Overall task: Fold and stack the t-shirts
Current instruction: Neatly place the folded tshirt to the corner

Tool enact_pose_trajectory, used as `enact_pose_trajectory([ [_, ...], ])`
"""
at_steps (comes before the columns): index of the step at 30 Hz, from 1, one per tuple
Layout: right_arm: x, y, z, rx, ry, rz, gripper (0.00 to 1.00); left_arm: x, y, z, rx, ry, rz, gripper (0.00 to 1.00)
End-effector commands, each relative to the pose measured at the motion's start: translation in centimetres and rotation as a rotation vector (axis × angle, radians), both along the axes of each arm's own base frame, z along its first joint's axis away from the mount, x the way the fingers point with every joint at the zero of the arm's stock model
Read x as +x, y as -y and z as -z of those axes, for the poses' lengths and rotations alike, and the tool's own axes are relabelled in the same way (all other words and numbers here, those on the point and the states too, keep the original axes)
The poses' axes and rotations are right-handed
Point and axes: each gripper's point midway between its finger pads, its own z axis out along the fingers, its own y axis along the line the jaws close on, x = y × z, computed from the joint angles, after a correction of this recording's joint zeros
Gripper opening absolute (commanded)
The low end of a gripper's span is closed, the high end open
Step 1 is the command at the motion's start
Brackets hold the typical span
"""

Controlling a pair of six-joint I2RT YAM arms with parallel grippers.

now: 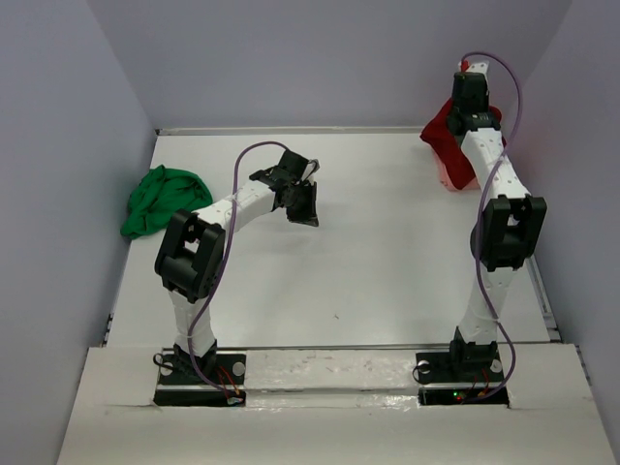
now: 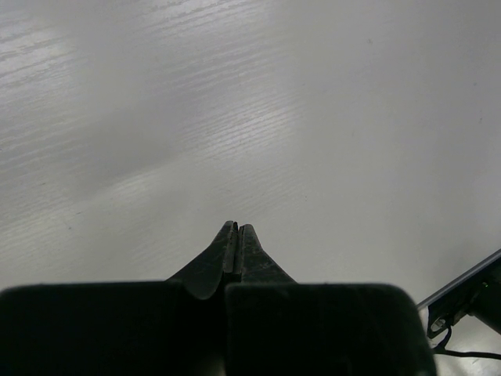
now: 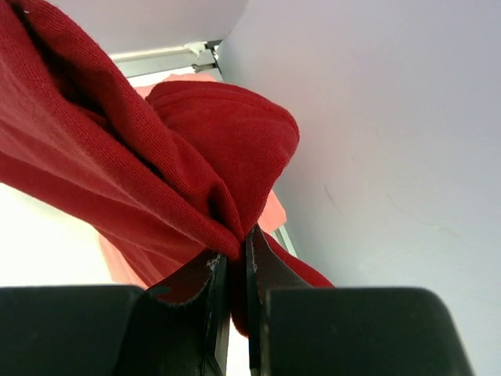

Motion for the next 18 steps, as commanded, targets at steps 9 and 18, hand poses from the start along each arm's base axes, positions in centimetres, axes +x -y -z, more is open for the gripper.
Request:
enact_pose_trajectory([
  [9, 1.0, -7.5, -8.2, 0.005, 0.176, -0.140, 0.00, -0.2, 0.5, -0.2, -0.016, 0.001, 0.024, 0.00],
  [18, 1.3, -8.4, -9.2, -0.020, 0.172, -0.135, 0.00, -0.3, 0.6, -0.5, -0.023, 0.007, 0.029, 0.00],
])
